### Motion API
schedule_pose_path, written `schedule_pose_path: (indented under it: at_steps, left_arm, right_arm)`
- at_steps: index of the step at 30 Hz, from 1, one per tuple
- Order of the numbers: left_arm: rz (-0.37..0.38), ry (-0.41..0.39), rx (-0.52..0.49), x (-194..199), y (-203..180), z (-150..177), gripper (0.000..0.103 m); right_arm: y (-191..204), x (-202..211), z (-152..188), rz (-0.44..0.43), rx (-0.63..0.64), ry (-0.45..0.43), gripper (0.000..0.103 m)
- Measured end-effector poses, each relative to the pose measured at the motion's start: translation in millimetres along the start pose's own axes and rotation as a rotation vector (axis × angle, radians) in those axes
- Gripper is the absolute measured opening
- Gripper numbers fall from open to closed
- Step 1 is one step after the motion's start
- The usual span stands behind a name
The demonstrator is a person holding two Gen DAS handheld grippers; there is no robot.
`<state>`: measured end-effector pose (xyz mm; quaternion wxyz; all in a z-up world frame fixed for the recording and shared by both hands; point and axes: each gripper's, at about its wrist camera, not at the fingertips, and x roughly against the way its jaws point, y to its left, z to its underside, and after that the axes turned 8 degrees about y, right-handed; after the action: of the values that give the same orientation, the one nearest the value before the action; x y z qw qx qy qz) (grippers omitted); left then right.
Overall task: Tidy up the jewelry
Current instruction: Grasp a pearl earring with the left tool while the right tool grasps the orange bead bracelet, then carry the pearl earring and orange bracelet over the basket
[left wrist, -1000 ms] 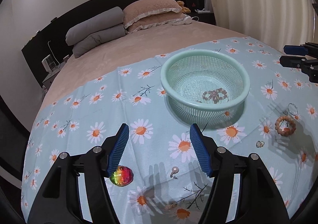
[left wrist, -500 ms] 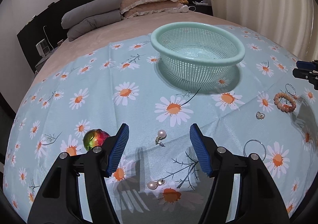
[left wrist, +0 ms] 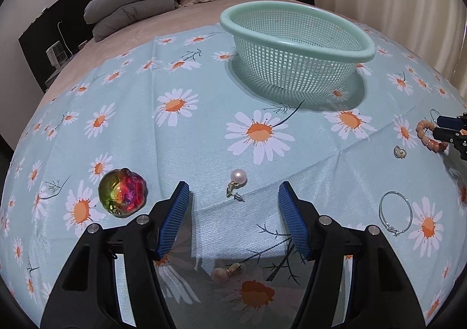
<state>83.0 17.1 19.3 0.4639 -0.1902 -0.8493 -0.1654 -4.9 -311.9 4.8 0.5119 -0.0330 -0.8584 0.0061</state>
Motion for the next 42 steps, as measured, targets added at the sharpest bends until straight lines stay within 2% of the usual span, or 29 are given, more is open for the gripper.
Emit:
schedule_pose_path:
  at_steps: [8,11,12,13,14,16,18,24,29,37,42]
  left_arm:
    - [0.023,0.020,0.012,-7.6,1.3,-1.2,0.064]
    - [0.025,0.012,0.001,-7.9,-0.4,-0.3,0.061]
    - [0.029,0.012,-0.001,-7.8,-0.7,-0.3,0.059]
    - [0.026,0.010,-0.004,-7.2,-1.6,-0.2,0.052]
    - [0.022,0.006,-0.010,-6.3,-3.1,-0.2,0.047]
    - [0.028,0.006,-0.018,-5.0,-6.6,-0.2,0.024]
    - [0.052,0.016,-0.020,-5.5,-8.9,-0.5,0.013]
    - [0.093,0.013,0.022,-2.5,-4.3,-1.0,0.012]
    - [0.073,-0.002,0.011,6.4,-10.3,-4.0,0.012]
    - [0.074,-0.058,-0.014,39.8,-17.3,-18.4,0.012]
    - [0.095,-0.058,-0.036,59.1,-22.7,-29.7,0.012]
  right_arm:
    - [-1.5,-9.2,4.3,-0.011,-0.022,0.010,0.036]
    - [1.1,-10.0,4.7,-0.027,-0.018,0.012,0.028]
    - [2.3,-10.2,4.6,-0.040,-0.015,0.015,0.020]
    - [3.3,-10.4,4.3,-0.049,-0.013,0.018,0.012]
    - [4.6,-10.2,4.3,-0.044,-0.010,0.019,0.011]
    - [5.1,-9.9,4.6,-0.041,-0.008,0.016,0.011]
    - [4.2,-9.0,5.3,-0.052,-0.015,0.014,0.011]
    - [7.7,2.3,11.4,-0.073,-0.015,0.001,0.011]
    - [9.7,20.6,18.1,-0.068,-0.022,-0.036,0.011]
    - [9.9,59.2,-0.5,-0.077,-0.005,-0.125,0.011]
    - [14.1,78.6,-13.7,-0.084,0.019,-0.169,0.011]
